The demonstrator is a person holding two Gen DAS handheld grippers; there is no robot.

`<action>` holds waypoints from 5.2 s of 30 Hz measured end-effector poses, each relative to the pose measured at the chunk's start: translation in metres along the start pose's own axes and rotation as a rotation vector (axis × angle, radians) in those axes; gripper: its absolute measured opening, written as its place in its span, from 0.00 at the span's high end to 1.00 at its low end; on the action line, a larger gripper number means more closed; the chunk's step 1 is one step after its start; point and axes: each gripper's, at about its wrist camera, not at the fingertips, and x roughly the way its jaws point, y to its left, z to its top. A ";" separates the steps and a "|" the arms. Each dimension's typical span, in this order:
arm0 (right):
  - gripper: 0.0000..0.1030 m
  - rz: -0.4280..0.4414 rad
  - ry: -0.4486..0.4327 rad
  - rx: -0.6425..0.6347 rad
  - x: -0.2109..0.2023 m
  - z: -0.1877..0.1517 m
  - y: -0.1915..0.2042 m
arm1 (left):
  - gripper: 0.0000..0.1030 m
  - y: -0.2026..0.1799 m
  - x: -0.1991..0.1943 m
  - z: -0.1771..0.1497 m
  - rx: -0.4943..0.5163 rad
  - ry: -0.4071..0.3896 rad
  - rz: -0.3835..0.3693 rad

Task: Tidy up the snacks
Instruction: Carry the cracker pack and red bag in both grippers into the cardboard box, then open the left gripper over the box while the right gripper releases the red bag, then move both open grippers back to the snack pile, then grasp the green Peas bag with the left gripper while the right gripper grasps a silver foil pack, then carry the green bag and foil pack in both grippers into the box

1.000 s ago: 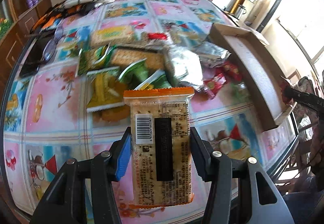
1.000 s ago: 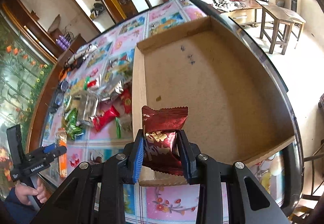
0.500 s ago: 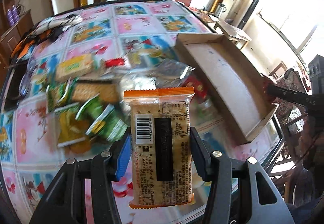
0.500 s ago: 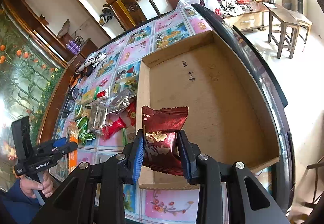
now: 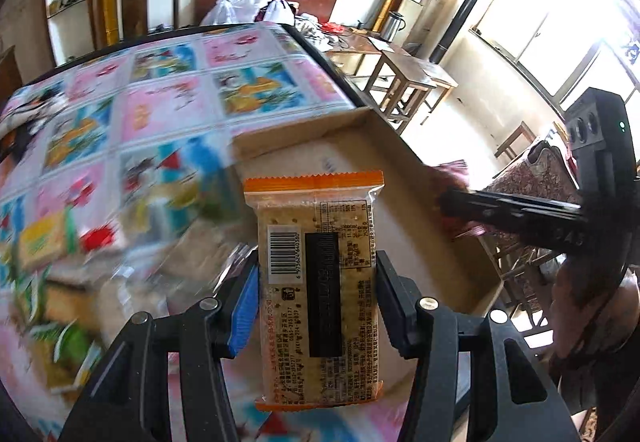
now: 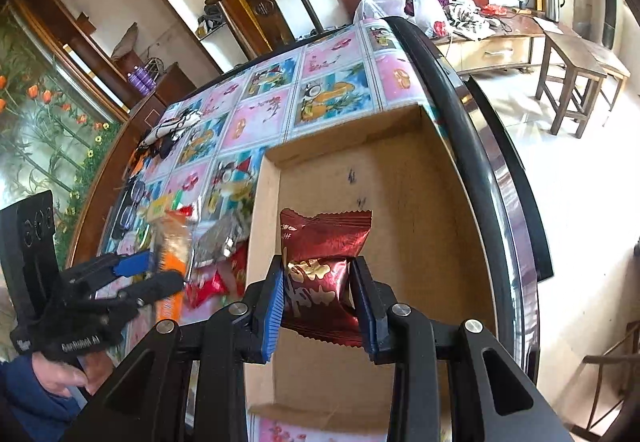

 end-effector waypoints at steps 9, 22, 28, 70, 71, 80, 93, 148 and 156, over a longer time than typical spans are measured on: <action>0.67 -0.030 0.054 0.015 0.054 0.048 -0.025 | 0.49 -0.005 0.076 0.044 -0.061 0.040 0.022; 0.67 -0.076 0.116 -0.012 0.106 0.074 -0.042 | 0.49 0.017 0.124 0.056 -0.135 0.064 0.043; 0.66 -0.072 0.120 -0.005 0.119 0.073 -0.046 | 0.49 0.019 0.129 0.054 -0.132 0.056 0.043; 0.17 0.141 0.043 0.158 0.006 -0.044 0.062 | 0.43 0.104 -0.067 -0.087 -0.156 -0.056 0.087; 0.17 0.142 0.057 0.138 0.011 -0.047 0.069 | 0.43 0.111 -0.072 -0.095 -0.166 -0.059 0.099; 0.19 0.136 0.181 -0.007 0.061 -0.081 0.127 | 0.43 0.163 -0.096 -0.147 -0.281 -0.028 0.152; 0.20 0.063 0.219 -0.141 0.080 -0.101 0.173 | 0.34 0.196 -0.079 -0.144 -0.468 0.020 0.055; 0.39 -0.087 0.260 -0.110 0.185 -0.059 0.207 | 0.69 0.209 -0.105 -0.183 -0.213 -0.023 0.238; 0.39 0.016 0.224 -0.144 0.141 -0.103 0.205 | 0.69 0.185 -0.092 -0.165 -0.160 -0.025 0.202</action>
